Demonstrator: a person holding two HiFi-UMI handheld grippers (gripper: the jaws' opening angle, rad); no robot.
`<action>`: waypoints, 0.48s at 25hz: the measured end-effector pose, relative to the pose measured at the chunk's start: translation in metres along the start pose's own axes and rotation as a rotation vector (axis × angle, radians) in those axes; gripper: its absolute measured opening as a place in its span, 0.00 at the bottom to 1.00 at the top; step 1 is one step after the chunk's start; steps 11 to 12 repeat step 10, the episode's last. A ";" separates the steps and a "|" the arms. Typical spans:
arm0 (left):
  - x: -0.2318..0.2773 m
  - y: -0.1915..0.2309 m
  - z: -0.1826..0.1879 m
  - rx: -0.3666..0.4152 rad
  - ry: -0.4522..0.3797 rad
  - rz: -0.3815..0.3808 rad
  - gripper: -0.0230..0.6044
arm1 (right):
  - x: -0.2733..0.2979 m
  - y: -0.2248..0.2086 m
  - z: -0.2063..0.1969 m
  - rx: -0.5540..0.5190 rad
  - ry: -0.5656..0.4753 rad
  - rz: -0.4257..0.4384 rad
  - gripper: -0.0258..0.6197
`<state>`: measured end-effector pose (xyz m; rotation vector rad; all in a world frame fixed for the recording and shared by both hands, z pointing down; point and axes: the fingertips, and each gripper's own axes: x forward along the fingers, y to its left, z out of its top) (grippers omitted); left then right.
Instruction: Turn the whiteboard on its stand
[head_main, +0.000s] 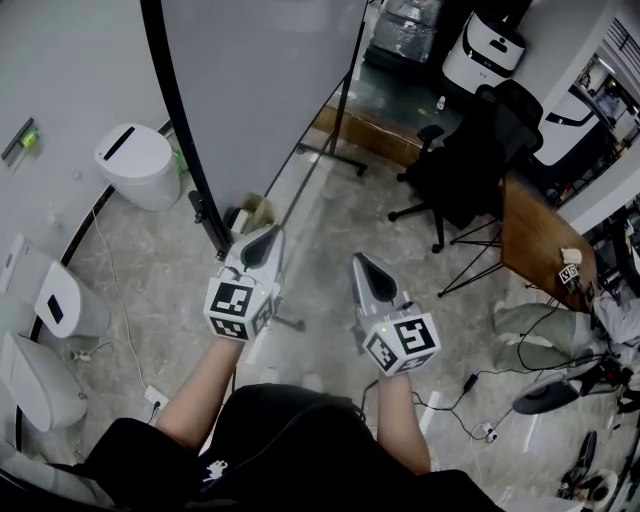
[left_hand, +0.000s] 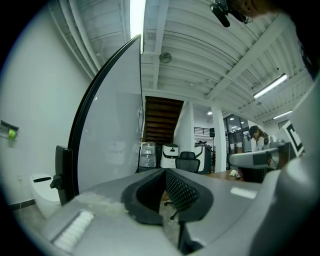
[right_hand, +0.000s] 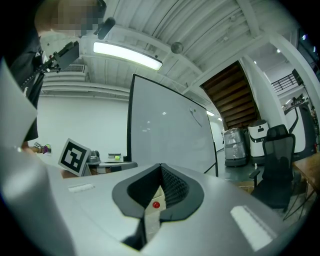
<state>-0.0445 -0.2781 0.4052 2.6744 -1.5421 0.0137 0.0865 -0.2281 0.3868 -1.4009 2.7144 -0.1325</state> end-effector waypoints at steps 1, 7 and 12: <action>0.000 0.001 -0.001 0.001 0.001 0.000 0.04 | 0.001 0.000 0.000 -0.001 0.001 0.001 0.05; 0.004 0.010 0.006 0.011 -0.009 0.013 0.04 | 0.011 0.001 0.002 -0.006 0.003 0.009 0.05; 0.005 0.012 0.007 0.014 -0.007 0.011 0.04 | 0.015 0.002 0.002 -0.009 0.007 0.012 0.05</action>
